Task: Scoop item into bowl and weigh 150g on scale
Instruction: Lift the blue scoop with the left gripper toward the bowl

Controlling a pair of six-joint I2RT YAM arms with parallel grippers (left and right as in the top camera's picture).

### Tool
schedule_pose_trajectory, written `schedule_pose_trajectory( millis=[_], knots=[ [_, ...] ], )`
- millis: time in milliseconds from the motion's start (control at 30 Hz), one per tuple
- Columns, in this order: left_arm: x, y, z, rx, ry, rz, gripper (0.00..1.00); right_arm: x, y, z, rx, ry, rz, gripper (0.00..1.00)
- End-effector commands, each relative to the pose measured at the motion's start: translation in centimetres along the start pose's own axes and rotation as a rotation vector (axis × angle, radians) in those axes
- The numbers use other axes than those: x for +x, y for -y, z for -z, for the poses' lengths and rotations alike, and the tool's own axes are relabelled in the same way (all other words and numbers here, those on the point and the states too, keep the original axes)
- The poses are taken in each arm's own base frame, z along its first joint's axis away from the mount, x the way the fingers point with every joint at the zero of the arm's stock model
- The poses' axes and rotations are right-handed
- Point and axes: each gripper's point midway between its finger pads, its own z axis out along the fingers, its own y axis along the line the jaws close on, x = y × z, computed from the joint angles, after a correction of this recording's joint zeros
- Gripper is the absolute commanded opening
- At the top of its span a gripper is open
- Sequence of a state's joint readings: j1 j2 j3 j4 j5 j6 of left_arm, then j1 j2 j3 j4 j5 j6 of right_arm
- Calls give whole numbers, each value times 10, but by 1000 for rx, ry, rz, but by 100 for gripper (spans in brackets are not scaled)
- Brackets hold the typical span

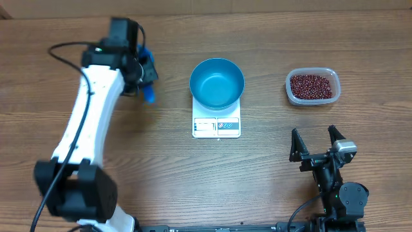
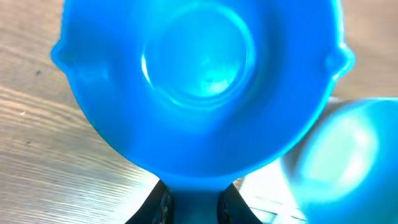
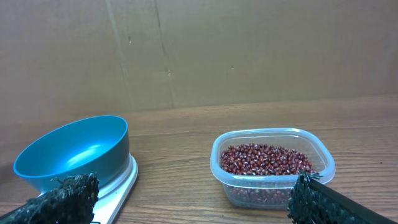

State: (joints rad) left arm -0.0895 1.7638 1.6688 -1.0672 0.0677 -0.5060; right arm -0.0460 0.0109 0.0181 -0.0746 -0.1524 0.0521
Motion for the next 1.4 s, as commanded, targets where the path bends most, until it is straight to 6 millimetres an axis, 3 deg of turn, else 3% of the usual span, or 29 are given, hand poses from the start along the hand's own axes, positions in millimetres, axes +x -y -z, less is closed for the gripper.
schedule_pose_trajectory(
  millis=[0, 233, 433, 767, 933, 1100, 1367],
  knots=[
    [3, 26, 28, 181, -34, 32, 9, 2, 2, 0, 8, 4, 2, 100],
    [25, 49, 36, 325, -172, 100, 4, 2, 2, 0, 8, 3, 1, 100],
    [42, 45, 38, 303, -258, 202, 6, 2, 2, 0, 8, 3, 1, 100],
    [73, 33, 40, 216, -374, 224, 4, 2, 2, 0, 8, 4, 2, 100],
    [80, 31, 39, 178, -379, 205, 4, 2, 2, 0, 8, 3, 3, 100],
    [79, 27, 35, 114, -345, 206, 4, -1, 41, 5, 237, 11, 112, 100],
    [90, 33, 36, 101, -373, 223, 4, -1, 39, 4, 228, 12, 105, 100]
  ],
)
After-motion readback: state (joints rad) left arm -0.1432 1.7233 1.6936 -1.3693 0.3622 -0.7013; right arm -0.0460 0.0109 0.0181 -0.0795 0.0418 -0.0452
